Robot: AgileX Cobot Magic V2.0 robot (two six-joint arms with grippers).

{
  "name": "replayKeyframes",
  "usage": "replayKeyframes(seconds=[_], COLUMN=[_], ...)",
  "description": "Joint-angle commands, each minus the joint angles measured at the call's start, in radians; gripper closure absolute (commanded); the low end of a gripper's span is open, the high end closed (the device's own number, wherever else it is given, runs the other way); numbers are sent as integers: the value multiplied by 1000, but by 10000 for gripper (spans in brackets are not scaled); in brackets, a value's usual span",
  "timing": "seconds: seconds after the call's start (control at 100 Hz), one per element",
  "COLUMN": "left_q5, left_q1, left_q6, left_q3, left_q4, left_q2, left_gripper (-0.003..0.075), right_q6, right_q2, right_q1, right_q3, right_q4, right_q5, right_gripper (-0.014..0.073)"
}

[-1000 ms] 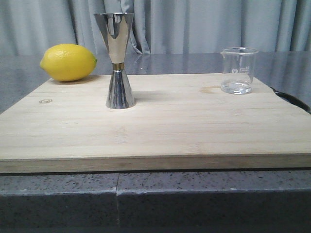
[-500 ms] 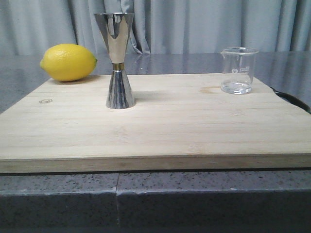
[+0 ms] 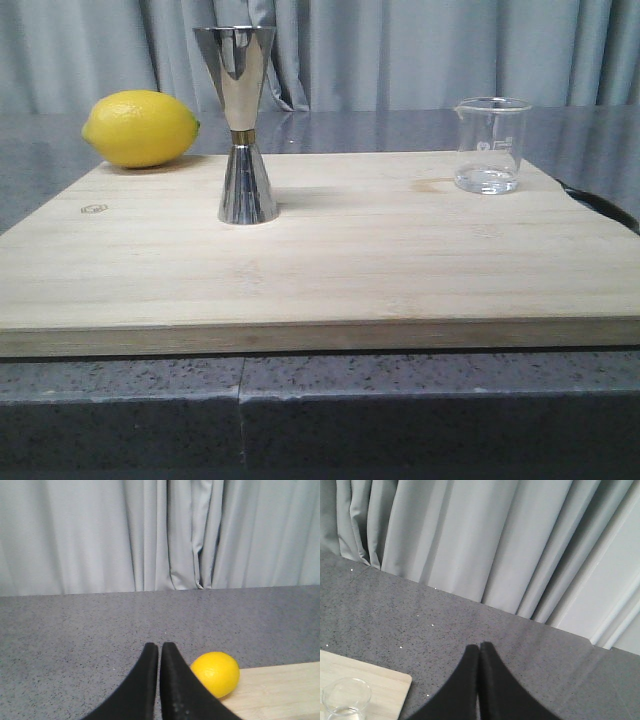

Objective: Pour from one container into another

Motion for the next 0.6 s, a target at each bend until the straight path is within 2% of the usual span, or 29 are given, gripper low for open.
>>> replayKeyframes(seconds=[0.0, 0.16, 0.25, 0.39, 0.59], left_q5=[-132, -359, -501, -624, -656], left_q1=[-10, -46, -76, -128, -166], left_q6=[-91, -497, -634, -666, -714], left_q3=[10, 158, 276, 487, 713], left_q4=[39, 442, 606, 700, 700], left_q2=[-8, -87, -159, -293, -471], left_gripper=[739, 739, 739, 739, 739], right_q6=[1, 1, 1, 1, 1], right_q2=[-6, -6, -6, -6, -6], right_q1=[0, 0, 0, 0, 0], right_q3=[-36, -36, -36, -36, -36], right_q4=[-63, -63, -63, -63, -63], right_q5=[20, 20, 20, 19, 19], right_gripper=[665, 665, 665, 665, 665])
